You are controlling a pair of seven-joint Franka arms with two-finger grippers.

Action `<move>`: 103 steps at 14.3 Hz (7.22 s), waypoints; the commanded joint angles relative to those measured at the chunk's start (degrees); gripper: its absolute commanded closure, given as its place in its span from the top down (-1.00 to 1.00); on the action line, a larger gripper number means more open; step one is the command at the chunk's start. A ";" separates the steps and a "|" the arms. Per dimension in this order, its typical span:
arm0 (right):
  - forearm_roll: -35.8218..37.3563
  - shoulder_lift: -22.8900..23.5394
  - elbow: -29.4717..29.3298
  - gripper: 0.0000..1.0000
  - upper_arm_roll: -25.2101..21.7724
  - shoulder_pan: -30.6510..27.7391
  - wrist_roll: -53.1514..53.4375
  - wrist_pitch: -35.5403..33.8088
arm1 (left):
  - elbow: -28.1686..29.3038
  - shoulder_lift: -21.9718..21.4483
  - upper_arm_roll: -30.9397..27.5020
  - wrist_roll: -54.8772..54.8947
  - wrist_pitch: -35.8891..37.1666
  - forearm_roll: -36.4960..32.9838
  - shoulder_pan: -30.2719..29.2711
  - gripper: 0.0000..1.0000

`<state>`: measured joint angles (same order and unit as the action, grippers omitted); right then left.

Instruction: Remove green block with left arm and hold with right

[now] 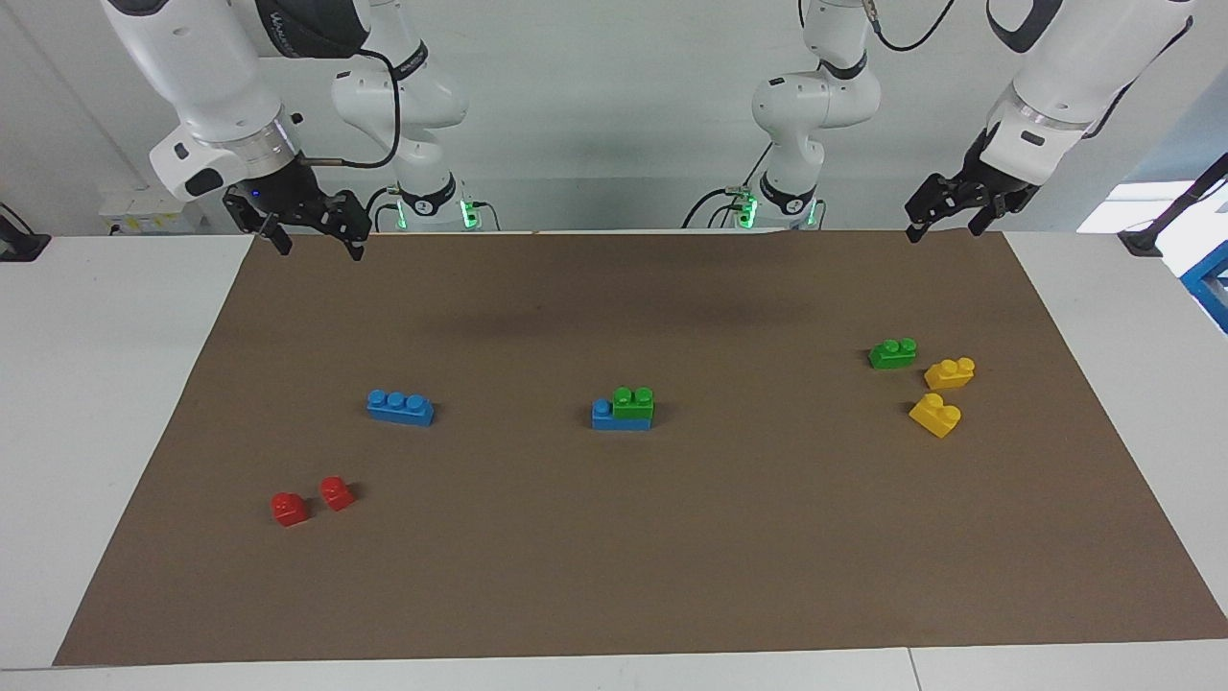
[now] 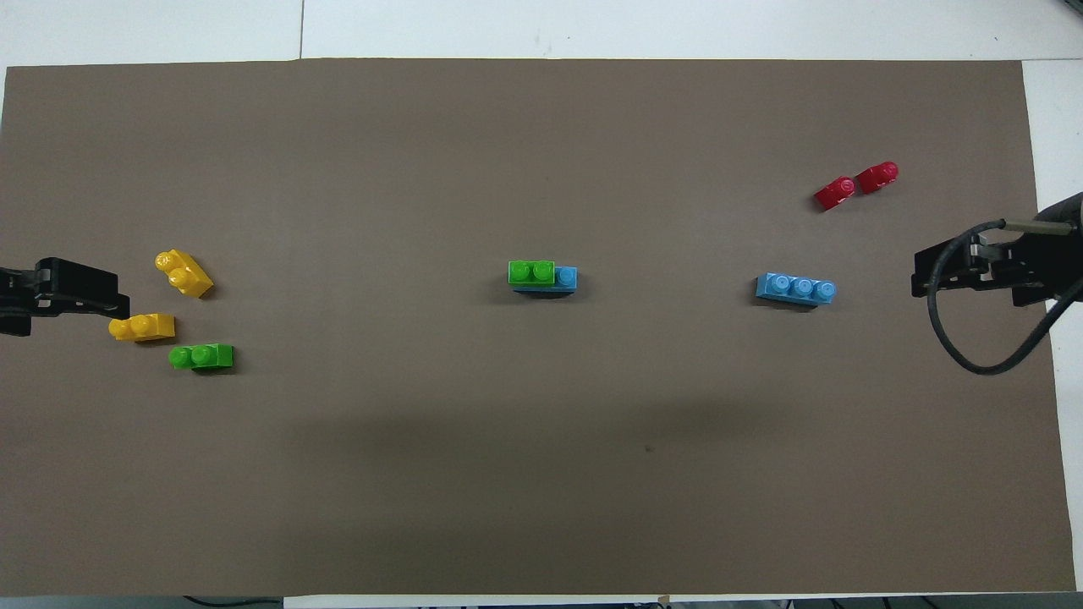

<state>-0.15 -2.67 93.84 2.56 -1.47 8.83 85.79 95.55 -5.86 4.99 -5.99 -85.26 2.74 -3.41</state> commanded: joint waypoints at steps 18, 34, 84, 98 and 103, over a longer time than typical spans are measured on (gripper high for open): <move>-0.72 -1.90 3.11 0.99 0.86 -0.55 17.02 2.71 | 1.99 -0.90 0.46 -24.76 -2.88 0.95 6.02 1.00; -23.48 9.07 3.55 0.97 1.04 2.17 73.70 12.03 | 8.87 9.01 0.46 -105.71 -29.17 0.60 32.67 1.00; -48.72 27.80 13.48 0.99 1.04 19.49 66.93 50.44 | 2.27 31.26 0.28 -128.83 -45.17 -9.25 36.46 1.00; -51.53 29.30 14.01 1.00 1.04 23.18 67.19 56.77 | 3.24 31.09 0.28 -128.92 -45.96 -9.25 36.90 1.00; -51.53 30.09 14.09 0.99 1.04 24.06 67.02 58.52 | 3.50 31.09 0.28 -128.92 -45.87 -9.25 36.90 1.00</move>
<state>-49.96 27.30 107.41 3.58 22.25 77.61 142.89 97.81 25.74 6.08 -133.41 -129.92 -5.27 32.63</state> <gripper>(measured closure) 0.000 0.000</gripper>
